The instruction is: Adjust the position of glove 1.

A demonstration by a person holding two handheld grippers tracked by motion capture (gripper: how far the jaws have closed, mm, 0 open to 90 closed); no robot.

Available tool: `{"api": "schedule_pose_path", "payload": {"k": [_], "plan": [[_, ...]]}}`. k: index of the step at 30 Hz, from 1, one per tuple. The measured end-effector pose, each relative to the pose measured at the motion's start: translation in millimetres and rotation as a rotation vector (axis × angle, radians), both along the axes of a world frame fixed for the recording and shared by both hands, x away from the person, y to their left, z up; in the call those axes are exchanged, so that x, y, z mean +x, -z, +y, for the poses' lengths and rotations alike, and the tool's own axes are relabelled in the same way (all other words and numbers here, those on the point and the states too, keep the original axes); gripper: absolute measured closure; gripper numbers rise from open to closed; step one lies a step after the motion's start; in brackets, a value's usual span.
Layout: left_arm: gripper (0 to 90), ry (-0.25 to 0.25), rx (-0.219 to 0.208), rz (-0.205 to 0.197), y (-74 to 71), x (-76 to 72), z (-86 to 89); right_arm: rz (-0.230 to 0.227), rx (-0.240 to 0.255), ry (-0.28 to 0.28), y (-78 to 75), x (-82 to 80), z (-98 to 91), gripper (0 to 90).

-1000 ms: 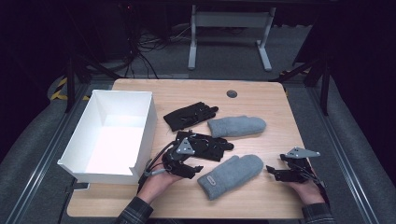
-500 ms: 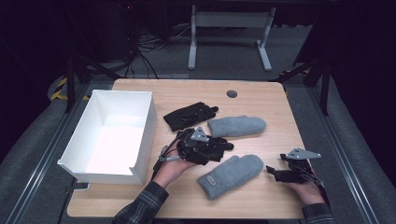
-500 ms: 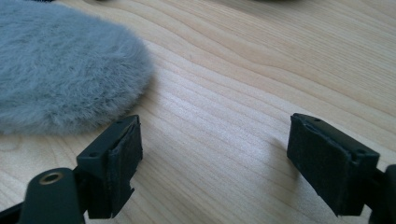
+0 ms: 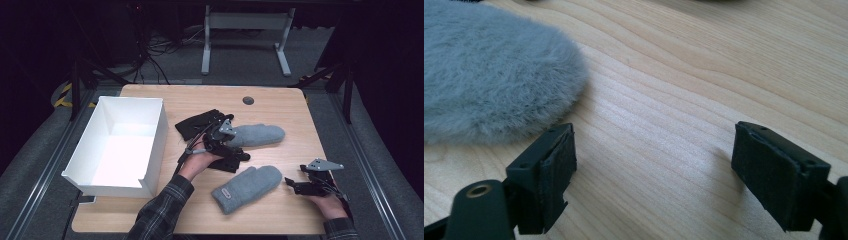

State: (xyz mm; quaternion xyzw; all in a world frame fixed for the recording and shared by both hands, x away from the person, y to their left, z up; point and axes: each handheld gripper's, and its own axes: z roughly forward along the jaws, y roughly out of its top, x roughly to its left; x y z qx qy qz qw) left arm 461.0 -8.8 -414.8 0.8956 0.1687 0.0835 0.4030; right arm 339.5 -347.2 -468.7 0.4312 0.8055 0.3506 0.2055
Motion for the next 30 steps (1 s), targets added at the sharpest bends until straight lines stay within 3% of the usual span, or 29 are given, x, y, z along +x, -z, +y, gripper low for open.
{"api": "schedule_pose_path", "payload": {"k": [2,11,15,24,30], "plan": [[47.0,-0.001,-0.016,-0.003,1.9,5.7,-5.3,0.0,0.0,0.0,0.0,0.1,0.0,18.2],[50.4,0.046,-0.013,-0.011,10.5,29.0,-41.3,0.001,0.0,0.0,-0.1,0.2,-0.2,18.3],[51.7,0.048,0.016,-0.018,16.0,34.4,-51.3,0.001,0.0,0.0,-0.1,0.2,-0.2,18.3],[58.6,0.041,0.069,0.03,31.0,45.7,-58.3,0.002,0.002,0.0,-0.1,0.2,-0.2,18.3],[71.8,0.035,0.104,0.013,35.5,46.0,-60.0,0.001,0.002,-0.001,-0.1,0.2,-0.2,18.3]]}}
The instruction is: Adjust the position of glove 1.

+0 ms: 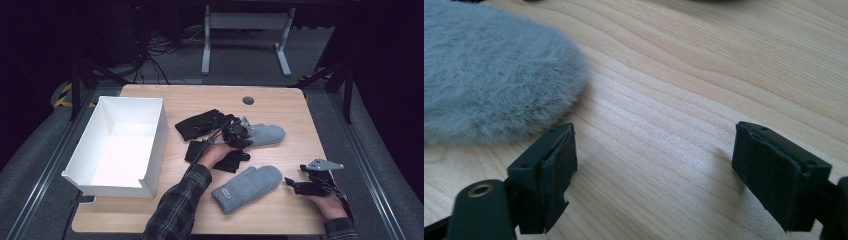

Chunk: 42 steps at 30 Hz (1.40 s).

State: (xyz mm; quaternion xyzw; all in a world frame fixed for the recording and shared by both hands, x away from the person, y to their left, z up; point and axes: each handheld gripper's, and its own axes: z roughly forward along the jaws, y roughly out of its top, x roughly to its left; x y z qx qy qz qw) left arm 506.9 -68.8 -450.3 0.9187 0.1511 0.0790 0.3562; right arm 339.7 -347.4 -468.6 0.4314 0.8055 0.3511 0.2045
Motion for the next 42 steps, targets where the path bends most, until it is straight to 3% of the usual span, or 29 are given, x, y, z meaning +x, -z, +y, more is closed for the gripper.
{"api": "schedule_pose_path", "payload": {"k": [6,8,17,22,28,42], "plan": [[84.2,-0.001,0.007,0.005,-2.8,1.4,-1.0,0.0,0.001,0.0,0.0,0.0,0.0,18.4],[85.1,-0.02,-0.013,0.025,-5.5,2.4,0.7,0.0,0.001,0.0,0.0,0.0,0.0,18.4],[86.0,-0.107,-0.132,0.029,-30.2,5.2,15.8,0.001,0.001,0.002,-0.1,0.0,-0.1,18.6],[86.1,-0.131,-0.191,0.085,-46.5,3.3,26.0,0.0,0.002,0.003,0.0,0.0,0.0,18.7],[86.1,-0.141,-0.212,0.146,-62.7,-5.7,35.1,-0.001,0.001,0.003,0.1,0.1,-0.1,18.8],[86.1,-0.158,-0.223,0.167,-87.2,-41.0,56.9,0.0,0.001,0.004,-0.1,0.0,-0.2,19.1]]}}
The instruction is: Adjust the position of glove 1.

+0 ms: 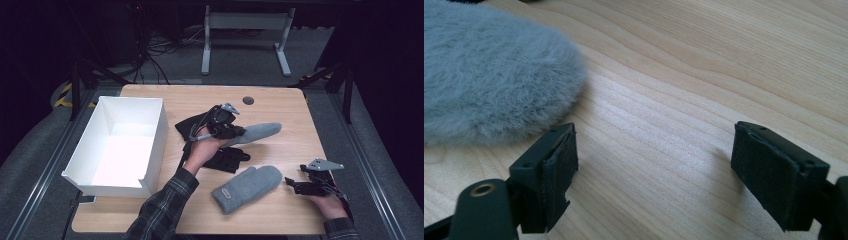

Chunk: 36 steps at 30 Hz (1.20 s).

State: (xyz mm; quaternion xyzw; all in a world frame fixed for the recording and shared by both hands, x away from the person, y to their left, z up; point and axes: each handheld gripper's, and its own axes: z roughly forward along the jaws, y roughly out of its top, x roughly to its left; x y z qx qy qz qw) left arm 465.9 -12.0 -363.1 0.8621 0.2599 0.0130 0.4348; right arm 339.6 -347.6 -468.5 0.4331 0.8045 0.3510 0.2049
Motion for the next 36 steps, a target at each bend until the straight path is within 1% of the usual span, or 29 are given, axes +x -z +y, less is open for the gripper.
{"api": "schedule_pose_path", "payload": {"k": [1,4,6,10,14,15,16,18,19,22,28,32,36], "plan": [[86.1,-0.01,0.005,0.0,-2.4,-8.2,4.3,-0.001,0.001,0.0,0.1,0.0,0.1,19.1],[86.1,-0.02,0.008,0.004,-3.7,-18.6,9.8,-0.001,0.0,0.0,0.1,0.0,0.1,19.0],[86.1,-0.022,0.0,0.006,-4.4,-26.2,14.3,-0.001,0.0,0.0,0.1,0.0,0.1,19.1],[86.1,-0.028,0.001,-0.007,-5.4,-42.4,22.3,-0.001,0.001,0.0,0.1,0.0,0.1,19.1],[86.1,-0.038,-0.001,-0.004,-3.6,-58.9,30.3,-0.001,0.001,0.001,0.1,0.0,0.1,19.1],[86.1,-0.038,-0.005,-0.004,-2.9,-62.3,32.2,-0.001,0.001,0.002,0.1,0.0,0.2,19.1],[86.1,-0.038,-0.005,-0.004,-2.9,-62.3,32.2,-0.001,0.001,0.002,0.1,0.0,0.2,19.1],[86.1,-0.042,-0.013,0.008,-0.1,-70.2,37.5,-0.001,0.001,0.002,0.1,0.0,0.2,19.1],[86.1,-0.042,-0.007,0.01,0.4,-72.4,39.2,-0.001,0.001,0.003,0.1,0.0,0.3,19.2],[86.1,-0.048,-0.014,0.017,2.5,-77.6,42.3,-0.001,0.001,0.003,0.1,0.0,0.2,19.1],[86.1,-0.057,-0.021,0.026,8.2,-88.7,40.3,-0.001,0.001,0.004,0.1,0.0,0.3,19.2],[86.1,-0.051,-0.018,0.041,12.7,-93.4,34.5,-0.001,0.001,0.004,0.1,0.0,0.4,19.2],[86.1,-0.037,-0.015,0.045,17.5,-98.6,28.2,-0.001,0.001,0.004,0.1,0.0,0.4,19.2]]}}
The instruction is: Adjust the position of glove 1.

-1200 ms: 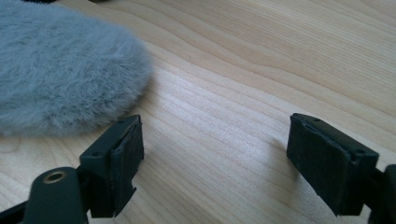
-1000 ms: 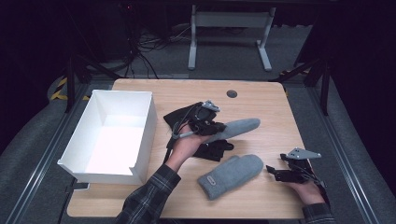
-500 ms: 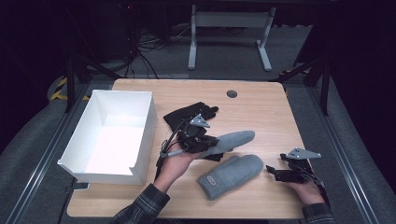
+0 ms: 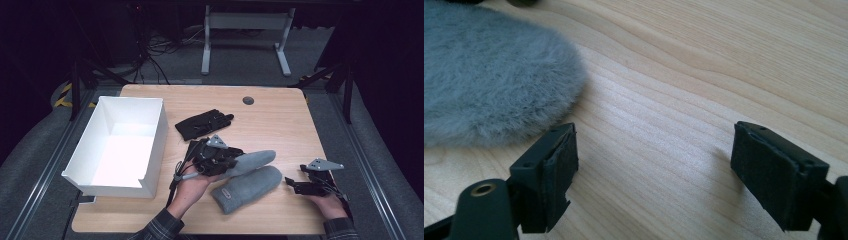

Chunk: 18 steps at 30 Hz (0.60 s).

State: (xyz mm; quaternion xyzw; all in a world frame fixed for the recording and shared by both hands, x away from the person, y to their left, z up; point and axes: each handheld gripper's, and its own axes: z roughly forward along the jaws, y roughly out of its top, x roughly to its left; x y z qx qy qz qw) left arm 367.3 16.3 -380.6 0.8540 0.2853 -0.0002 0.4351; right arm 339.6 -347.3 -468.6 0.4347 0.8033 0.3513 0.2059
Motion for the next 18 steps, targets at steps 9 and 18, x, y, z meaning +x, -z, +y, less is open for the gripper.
{"api": "schedule_pose_path", "payload": {"k": [9,18], "plan": [[86.0,0.002,0.019,0.012,8.8,-8.1,-13.0,0.0,0.0,0.0,0.0,0.0,0.0,19.2],[85.3,0.043,0.034,0.022,15.2,-18.7,-22.1,0.0,0.0,0.0,0.0,0.0,0.0,19.2]]}}
